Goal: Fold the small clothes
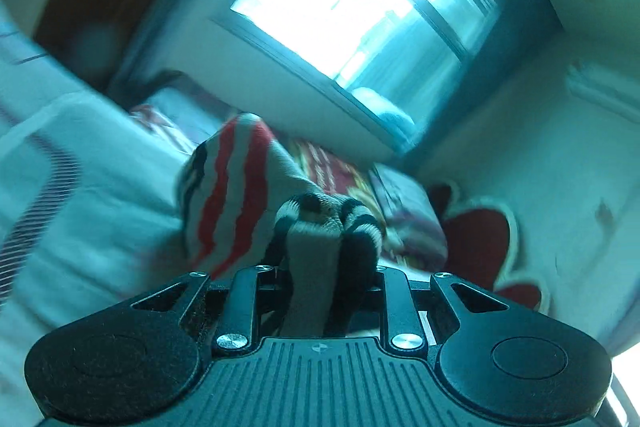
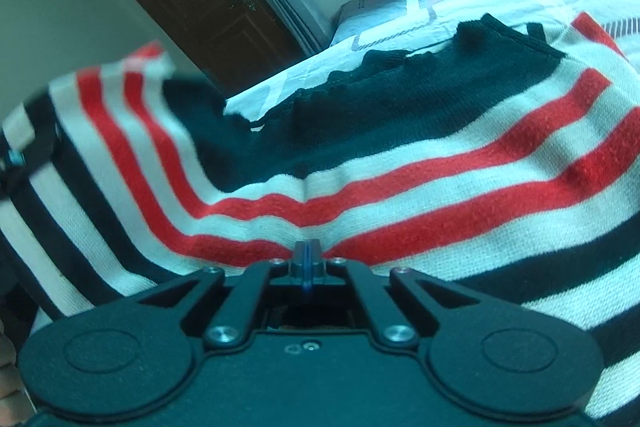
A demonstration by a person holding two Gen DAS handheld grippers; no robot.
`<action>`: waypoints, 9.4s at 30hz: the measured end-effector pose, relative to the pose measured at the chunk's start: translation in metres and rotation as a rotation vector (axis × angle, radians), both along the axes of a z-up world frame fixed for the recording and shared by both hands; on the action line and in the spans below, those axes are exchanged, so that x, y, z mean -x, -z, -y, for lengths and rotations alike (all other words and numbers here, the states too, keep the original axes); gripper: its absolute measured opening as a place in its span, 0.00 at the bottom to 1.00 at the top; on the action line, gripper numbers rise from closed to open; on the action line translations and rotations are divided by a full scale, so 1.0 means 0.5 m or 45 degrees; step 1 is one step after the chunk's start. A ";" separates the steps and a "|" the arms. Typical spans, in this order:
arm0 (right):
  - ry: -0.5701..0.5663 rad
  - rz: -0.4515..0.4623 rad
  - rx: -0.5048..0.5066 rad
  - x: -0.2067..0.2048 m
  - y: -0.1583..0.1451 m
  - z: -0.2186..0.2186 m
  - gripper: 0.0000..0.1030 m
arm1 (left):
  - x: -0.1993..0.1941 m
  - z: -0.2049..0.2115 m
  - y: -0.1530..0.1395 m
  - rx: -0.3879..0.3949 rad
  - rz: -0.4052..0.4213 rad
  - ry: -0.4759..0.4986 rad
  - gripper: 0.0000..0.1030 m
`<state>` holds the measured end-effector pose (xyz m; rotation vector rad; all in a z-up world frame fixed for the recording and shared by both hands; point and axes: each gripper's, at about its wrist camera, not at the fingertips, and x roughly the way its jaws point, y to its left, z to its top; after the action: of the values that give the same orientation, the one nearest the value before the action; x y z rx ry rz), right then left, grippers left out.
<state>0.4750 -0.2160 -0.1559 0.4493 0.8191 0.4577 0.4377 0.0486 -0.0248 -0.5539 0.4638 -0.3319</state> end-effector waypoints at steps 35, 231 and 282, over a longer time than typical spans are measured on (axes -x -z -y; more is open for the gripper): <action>0.097 -0.195 -0.238 -0.006 -0.054 0.221 0.53 | -0.086 0.054 0.144 -0.191 -0.364 0.100 0.74; -0.069 -0.008 -0.044 -0.036 -0.034 0.290 0.35 | -0.209 0.168 0.144 -0.127 -0.418 0.543 0.56; -0.418 -0.146 -0.189 0.166 0.012 -0.229 0.33 | 0.245 -0.402 0.150 -0.141 -0.526 0.094 0.58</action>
<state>0.3921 -0.1016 -0.1618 0.4832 0.9788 0.8062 0.3152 0.2494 -0.1000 -0.4978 0.8975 -0.2596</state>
